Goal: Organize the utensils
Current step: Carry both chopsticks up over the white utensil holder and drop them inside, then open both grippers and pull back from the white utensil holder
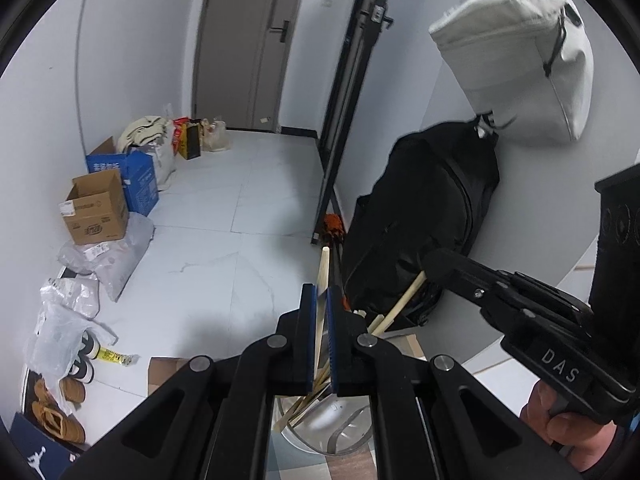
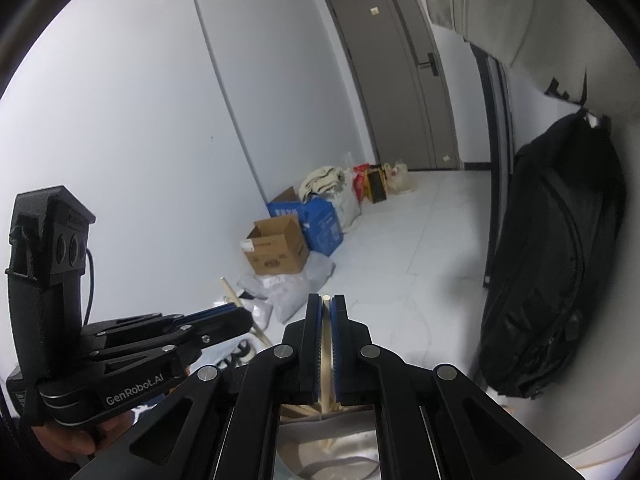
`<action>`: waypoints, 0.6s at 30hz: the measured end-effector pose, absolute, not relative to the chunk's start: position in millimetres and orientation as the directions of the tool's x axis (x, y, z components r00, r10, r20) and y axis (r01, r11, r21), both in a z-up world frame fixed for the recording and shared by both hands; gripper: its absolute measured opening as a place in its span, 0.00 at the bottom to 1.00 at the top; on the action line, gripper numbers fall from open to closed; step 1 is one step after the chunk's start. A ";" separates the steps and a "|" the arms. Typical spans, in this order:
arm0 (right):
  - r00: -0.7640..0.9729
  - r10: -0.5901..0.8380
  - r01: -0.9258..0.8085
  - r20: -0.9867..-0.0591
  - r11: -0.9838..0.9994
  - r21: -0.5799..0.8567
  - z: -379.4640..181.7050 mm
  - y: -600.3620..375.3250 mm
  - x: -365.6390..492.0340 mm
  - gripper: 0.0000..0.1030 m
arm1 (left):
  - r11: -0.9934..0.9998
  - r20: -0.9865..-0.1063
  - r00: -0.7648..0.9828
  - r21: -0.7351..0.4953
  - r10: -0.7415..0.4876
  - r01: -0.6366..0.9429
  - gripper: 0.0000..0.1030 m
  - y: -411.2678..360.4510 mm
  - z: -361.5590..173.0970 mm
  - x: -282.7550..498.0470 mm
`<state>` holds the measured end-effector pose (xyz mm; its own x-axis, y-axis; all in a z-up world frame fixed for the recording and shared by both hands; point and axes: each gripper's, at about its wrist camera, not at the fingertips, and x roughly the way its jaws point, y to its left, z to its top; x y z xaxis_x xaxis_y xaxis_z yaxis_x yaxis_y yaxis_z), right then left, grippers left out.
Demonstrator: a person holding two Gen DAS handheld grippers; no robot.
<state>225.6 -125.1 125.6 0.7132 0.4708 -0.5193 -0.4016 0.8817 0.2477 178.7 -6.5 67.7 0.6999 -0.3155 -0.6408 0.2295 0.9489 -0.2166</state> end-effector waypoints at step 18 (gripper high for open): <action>0.628 0.510 -0.372 -0.588 0.860 0.348 80.8 -137.4 245.4 0.04 | 0.919 -0.708 0.588 -0.258 -0.391 0.299 0.01 -11.1 43.9 193.8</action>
<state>245.4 -137.4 80.8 0.6277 0.5098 -0.5883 -0.3723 0.8603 0.3482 193.8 -11.1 43.9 0.5882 -0.3906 -0.7081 0.2991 0.9186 -0.2582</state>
